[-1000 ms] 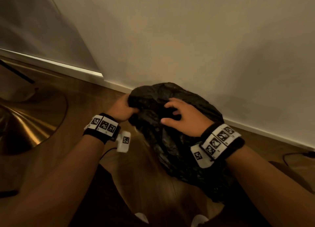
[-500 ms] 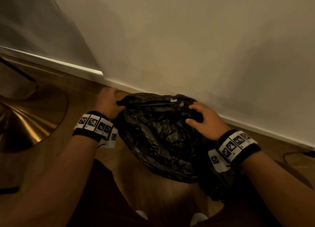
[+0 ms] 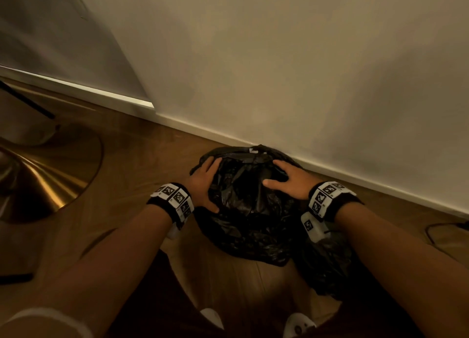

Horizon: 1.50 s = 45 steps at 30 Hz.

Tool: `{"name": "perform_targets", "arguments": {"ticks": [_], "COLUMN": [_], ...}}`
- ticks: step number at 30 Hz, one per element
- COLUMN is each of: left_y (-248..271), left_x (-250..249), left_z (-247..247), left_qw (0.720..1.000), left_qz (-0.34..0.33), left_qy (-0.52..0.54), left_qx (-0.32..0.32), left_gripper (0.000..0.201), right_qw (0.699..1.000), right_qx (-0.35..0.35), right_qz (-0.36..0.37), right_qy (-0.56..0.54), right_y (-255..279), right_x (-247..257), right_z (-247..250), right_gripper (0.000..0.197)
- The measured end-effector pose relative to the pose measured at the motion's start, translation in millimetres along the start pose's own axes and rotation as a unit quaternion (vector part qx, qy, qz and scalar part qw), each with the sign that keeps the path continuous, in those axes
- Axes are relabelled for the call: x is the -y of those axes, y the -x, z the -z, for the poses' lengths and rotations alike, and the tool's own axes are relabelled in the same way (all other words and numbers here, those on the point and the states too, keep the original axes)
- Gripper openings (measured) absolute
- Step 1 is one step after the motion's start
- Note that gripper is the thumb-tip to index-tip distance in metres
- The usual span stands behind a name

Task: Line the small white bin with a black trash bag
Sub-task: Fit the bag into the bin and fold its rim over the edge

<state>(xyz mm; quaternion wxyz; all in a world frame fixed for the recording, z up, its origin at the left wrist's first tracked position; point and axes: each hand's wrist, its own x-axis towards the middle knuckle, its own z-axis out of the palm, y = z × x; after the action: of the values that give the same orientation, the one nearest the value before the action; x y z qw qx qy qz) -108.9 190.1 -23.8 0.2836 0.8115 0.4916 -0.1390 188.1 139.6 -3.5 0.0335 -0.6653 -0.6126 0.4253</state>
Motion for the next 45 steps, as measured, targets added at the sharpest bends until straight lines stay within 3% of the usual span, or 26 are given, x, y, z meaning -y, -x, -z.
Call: {"name": "perform_targets", "arguments": {"ticks": [3, 6, 9, 10, 12, 15, 18, 21, 24, 27, 29, 31, 33, 36, 38, 40, 45], "left_y": [1.7, 4.8, 7.3, 7.4, 4.3, 0.3, -1.0, -2.0, 0.9, 6.7, 10.0, 9.0, 6.8, 5.2, 6.5, 4.3, 3.3], "left_x": [12.4, 19.9, 15.0, 10.1, 4.1, -2.5, -7.7, -7.8, -7.6, -9.2, -11.0, -6.2, 3.2, 1.6, -9.4, -7.9, 9.0], "left_z": [-2.8, 1.4, 13.3, 17.4, 19.2, 8.1, -3.4, -11.6, -12.7, -9.4, -6.5, -8.7, -12.2, -20.4, -26.8, -38.9, -40.9], "left_qw": [0.999, 0.996, 0.985, 0.979, 0.964, 0.940, 0.912, 0.885, 0.887, 0.892, 0.898, 0.903, 0.922, 0.975, 0.991, 0.996, 0.996], "left_qz": [0.008, 0.000, 0.007, 0.012, 0.022, 0.037, 0.069, 0.093, 0.136, 0.147, 0.151, 0.096, 0.010, -0.036, -0.024, -0.007, 0.074], "left_qy": [0.040, 0.083, 0.172, 0.202, 0.262, 0.338, 0.402, 0.453, 0.437, 0.421, 0.405, 0.406, 0.367, 0.181, 0.070, 0.006, -0.035], "left_qx": [0.018, 0.026, 0.001, -0.011, -0.033, -0.028, -0.038, -0.058, -0.068, -0.073, -0.075, -0.103, -0.120, -0.123, -0.113, -0.085, -0.040], "left_gripper": [0.154, 0.152, 0.122, 0.110, 0.099, 0.097, 0.105, 0.086, 0.063, 0.062, 0.062, 0.066, 0.080, 0.113, 0.128, 0.134, 0.127], "right_qw": [0.996, 0.994, 0.977, 0.977, 0.989, 0.983, 0.968, 0.950, 0.921, 0.894, 0.922, 0.957, 0.975, 0.997, 0.997, 0.988, 0.939], "right_qx": [-0.005, -0.109, -0.210, -0.208, -0.123, 0.021, -0.004, -0.058, -0.037, -0.035, -0.042, -0.096, -0.127, -0.061, -0.010, -0.004, -0.046], "right_qz": [-0.033, -0.020, -0.017, -0.034, -0.080, -0.116, -0.110, -0.133, -0.177, -0.206, -0.186, -0.130, -0.045, 0.044, 0.043, 0.034, 0.032], "right_qy": [-0.080, -0.015, 0.026, 0.030, 0.018, -0.138, -0.227, -0.277, -0.345, -0.397, -0.338, -0.242, -0.176, -0.027, 0.070, 0.152, 0.340], "right_y": [-3.6, -2.6, 16.1, 24.8, 37.9, 42.2, 31.3, 13.3, -1.5, -4.9, -1.2, 4.3, 17.6, 27.9, 24.6, 17.2, 7.7], "right_x": [-4.2, -11.6, -12.2, -11.4, -9.3, -2.2, 4.8, 1.9, -15.9, -24.2, -22.3, -22.6, -17.0, -7.3, -8.2, -16.6, -34.7], "right_z": [-4.6, -5.2, -5.6, -7.0, -10.9, -19.4, -29.4, -35.0, -39.4, -38.3, -29.7, -20.3, -14.9, -25.6, -39.4, -49.7, -51.3], "right_gripper": [0.084, 0.077, 0.070, 0.072, 0.086, 0.105, 0.103, 0.103, 0.116, 0.086, 0.077, 0.076, 0.088, 0.115, 0.126, 0.128, 0.098]}}
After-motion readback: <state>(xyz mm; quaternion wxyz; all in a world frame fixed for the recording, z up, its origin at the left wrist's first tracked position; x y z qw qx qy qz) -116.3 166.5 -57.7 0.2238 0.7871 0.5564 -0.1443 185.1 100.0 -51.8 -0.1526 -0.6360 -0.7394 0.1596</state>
